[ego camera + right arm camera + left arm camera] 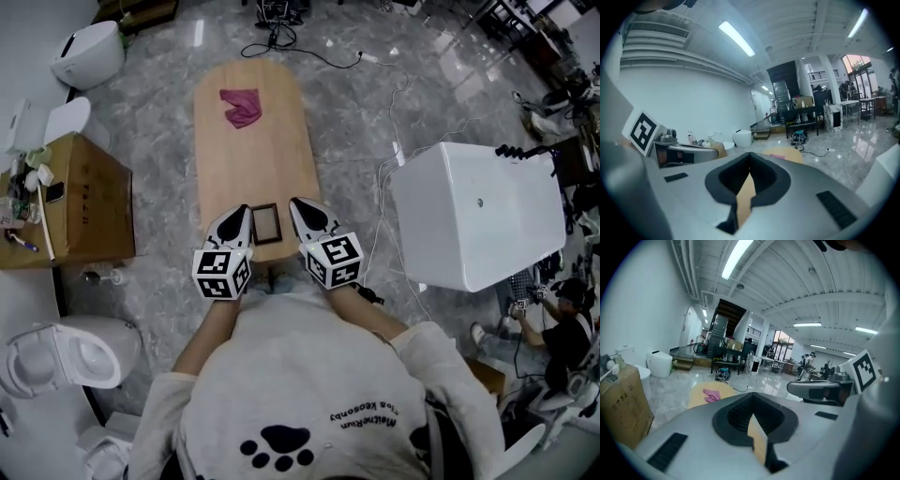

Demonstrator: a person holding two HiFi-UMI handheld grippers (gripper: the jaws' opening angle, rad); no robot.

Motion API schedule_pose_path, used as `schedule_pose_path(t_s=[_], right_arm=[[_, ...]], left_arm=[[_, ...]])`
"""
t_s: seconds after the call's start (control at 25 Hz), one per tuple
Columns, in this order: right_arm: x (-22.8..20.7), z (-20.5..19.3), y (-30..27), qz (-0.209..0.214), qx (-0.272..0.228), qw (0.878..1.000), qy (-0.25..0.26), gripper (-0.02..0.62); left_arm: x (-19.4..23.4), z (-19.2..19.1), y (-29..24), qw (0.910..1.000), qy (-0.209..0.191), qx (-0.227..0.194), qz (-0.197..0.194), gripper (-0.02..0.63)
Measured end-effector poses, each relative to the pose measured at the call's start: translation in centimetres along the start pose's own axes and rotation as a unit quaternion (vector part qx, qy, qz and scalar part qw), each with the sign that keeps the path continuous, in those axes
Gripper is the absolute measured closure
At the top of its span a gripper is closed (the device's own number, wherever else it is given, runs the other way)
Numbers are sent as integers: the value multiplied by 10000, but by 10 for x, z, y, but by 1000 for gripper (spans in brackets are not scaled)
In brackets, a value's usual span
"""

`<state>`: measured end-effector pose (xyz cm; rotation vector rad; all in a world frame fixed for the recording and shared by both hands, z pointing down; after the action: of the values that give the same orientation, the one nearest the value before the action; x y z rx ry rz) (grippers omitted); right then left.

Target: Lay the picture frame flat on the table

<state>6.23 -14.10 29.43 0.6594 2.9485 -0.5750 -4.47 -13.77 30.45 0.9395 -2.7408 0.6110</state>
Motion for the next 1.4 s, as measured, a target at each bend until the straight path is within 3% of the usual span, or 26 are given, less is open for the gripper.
schedule_pose_path(t_s=[0.16,0.4,0.6,0.96,1.4], right_arm=[[5,24,16,-29,-314,9995,85,584],[5,67,34,-224,-840,9954,391,584],[4,99,47,-353,-1273,9894,598,584],[17,120,65,-394,-1557,9835,828,584],[19,126,71,-443,-1647,9822,787,584]], left_arm=[[-9,28,14,9993,-103,-333,167,598],[-27,78,33,9922,-762,-893,409,598],[-37,103,44,9861,-1012,-1162,617,598],[-49,122,62,9783,-1286,-1421,790,598],[-55,123,62,9793,-1290,-1408,668,598]])
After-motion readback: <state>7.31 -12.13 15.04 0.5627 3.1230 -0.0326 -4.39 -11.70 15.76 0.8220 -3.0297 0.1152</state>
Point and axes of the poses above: the fingertips, and each gripper's own axes: y backward along the fingers, x to its left, z out of its top, the point moved 1 cm from there along y, backward along the fingers, and after that the axes turned 8 degrees about -z, right-handed, at the moved point
